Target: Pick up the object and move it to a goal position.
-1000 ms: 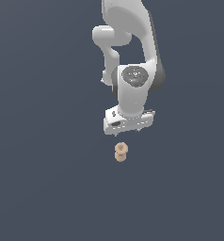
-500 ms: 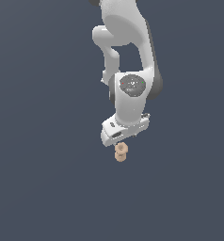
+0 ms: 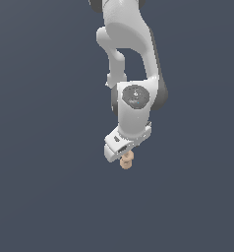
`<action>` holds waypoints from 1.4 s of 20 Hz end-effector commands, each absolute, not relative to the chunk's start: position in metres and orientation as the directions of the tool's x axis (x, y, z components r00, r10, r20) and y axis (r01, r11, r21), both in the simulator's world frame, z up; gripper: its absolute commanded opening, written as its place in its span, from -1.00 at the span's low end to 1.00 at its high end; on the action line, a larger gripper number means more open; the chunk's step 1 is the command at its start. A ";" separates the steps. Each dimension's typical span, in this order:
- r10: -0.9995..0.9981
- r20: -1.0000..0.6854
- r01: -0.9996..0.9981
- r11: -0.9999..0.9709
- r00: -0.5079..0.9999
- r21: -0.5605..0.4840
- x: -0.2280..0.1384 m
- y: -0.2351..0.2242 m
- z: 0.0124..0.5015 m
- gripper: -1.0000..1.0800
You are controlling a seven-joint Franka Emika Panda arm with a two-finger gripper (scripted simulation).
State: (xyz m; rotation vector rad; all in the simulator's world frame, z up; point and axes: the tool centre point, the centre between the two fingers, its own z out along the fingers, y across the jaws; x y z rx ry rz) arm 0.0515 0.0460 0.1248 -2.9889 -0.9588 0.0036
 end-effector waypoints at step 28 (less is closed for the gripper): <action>0.615 0.000 0.615 -0.788 0.788 0.000 0.056 0.044 0.072 -1.00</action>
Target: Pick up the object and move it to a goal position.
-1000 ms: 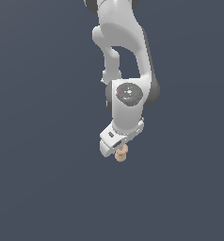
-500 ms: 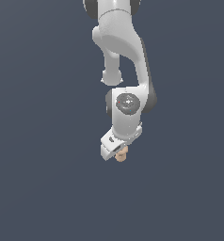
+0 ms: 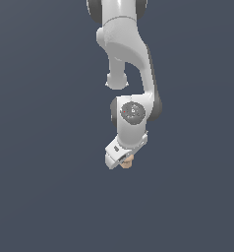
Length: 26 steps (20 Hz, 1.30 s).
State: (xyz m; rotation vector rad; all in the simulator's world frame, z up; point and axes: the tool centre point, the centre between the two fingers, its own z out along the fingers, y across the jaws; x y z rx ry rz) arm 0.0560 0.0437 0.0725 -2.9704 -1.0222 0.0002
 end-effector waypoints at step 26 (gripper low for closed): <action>0.616 -0.001 0.616 -0.788 0.788 0.001 0.042 0.091 0.174 -1.00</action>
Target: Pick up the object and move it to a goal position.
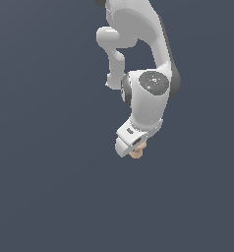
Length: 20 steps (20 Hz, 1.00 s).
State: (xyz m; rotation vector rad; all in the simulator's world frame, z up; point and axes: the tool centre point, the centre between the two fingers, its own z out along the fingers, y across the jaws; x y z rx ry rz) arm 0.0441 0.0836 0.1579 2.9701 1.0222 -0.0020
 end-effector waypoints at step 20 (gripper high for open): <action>0.616 0.000 0.616 -0.788 0.788 0.000 0.024 0.175 0.353 -1.00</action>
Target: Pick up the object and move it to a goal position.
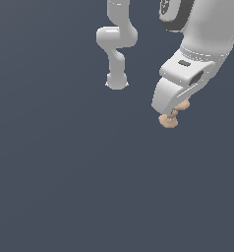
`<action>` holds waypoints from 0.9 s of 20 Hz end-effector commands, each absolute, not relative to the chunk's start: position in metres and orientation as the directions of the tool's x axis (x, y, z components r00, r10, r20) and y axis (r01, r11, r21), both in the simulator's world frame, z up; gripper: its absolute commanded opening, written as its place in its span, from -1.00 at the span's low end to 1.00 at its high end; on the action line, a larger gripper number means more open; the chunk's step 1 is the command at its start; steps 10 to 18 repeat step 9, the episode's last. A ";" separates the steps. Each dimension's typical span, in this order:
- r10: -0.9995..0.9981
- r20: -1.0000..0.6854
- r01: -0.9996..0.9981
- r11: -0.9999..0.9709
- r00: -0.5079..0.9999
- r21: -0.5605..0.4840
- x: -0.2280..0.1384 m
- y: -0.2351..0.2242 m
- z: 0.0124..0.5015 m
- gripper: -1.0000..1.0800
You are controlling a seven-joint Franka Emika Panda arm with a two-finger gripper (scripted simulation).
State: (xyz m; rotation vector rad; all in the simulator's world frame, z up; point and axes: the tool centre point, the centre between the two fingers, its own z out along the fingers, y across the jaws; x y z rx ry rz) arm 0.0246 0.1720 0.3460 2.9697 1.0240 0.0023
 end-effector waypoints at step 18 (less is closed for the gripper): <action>0.615 0.000 0.615 -0.788 0.788 0.000 0.025 0.183 0.369 -1.00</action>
